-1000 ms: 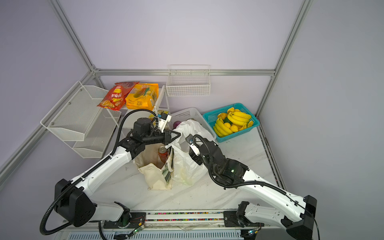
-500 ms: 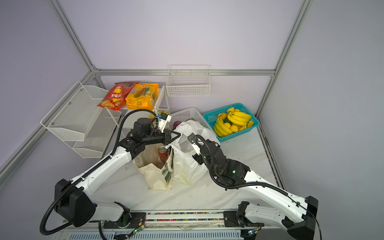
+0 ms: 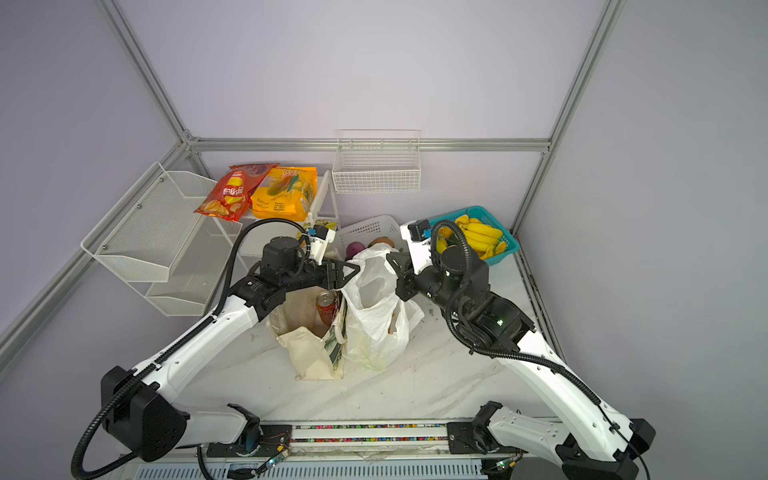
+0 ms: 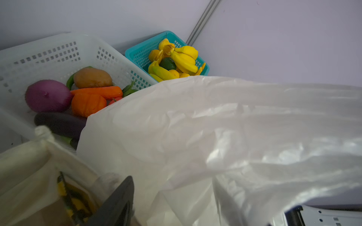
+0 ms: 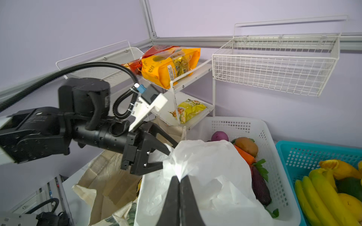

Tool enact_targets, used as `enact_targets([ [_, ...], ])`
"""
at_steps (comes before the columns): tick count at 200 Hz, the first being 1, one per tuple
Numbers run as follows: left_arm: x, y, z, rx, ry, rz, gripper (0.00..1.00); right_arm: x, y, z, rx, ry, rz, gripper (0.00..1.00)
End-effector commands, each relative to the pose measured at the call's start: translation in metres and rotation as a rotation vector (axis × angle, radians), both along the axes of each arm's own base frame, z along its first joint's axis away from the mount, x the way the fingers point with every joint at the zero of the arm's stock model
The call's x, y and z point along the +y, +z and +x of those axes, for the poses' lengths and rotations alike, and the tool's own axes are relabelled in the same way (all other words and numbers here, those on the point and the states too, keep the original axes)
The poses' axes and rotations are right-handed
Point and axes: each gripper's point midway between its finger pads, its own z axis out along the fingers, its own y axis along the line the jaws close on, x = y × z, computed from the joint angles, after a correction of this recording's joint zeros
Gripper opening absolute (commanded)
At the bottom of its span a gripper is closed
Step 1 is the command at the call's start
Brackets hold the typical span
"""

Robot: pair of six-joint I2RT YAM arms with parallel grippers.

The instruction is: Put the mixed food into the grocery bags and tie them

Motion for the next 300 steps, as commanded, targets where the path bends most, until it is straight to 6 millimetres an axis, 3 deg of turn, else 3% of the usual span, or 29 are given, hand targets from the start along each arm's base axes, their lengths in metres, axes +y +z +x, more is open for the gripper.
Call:
enact_targets([
  [1, 0.036, 0.079, -0.009, -0.210, 0.163, -0.035, 0.73, 0.015, 0.001, -0.008, 0.131, 0.155, 0.111, 0.00],
  [19, 0.048, 0.090, -0.027, -0.288, 0.207, 0.009, 0.76, 0.016, 0.000, -0.003, 0.173, 0.192, 0.152, 0.00],
  [36, 0.040, 0.097, -0.048, -0.365, 0.171, 0.089, 0.76, 0.014, 0.004, 0.001, 0.195, 0.221, 0.193, 0.00],
  [61, -0.004, 0.101, -0.082, -0.479, 0.004, 0.201, 0.74, 0.009, 0.002, 0.014, 0.237, 0.255, 0.238, 0.00],
  [83, -0.044, 0.088, -0.099, -0.535, -0.101, 0.296, 0.72, 0.006, -0.004, 0.026, 0.264, 0.290, 0.279, 0.00],
  [129, -0.109, 0.059, -0.103, -0.583, -0.205, 0.452, 0.70, -0.011, -0.002, 0.049, 0.261, 0.305, 0.341, 0.00],
  [168, -0.142, 0.056, -0.113, -0.582, -0.295, 0.435, 0.71, -0.022, -0.004, 0.058, 0.254, 0.281, 0.368, 0.00],
  [172, -0.151, 0.043, -0.110, -0.568, -0.316, 0.456, 0.71, -0.023, -0.005, 0.060, 0.254, 0.275, 0.368, 0.00],
  [181, -0.158, 0.039, -0.112, -0.571, -0.346, 0.462, 0.72, -0.025, -0.007, 0.062, 0.256, 0.269, 0.369, 0.00],
  [271, -0.190, 0.012, -0.109, -0.540, -0.447, 0.572, 0.69, -0.033, -0.008, 0.069, 0.240, 0.232, 0.370, 0.00],
  [300, -0.196, 0.002, -0.104, -0.548, -0.429, 0.625, 0.63, -0.034, -0.007, 0.069, 0.239, 0.226, 0.373, 0.00],
])
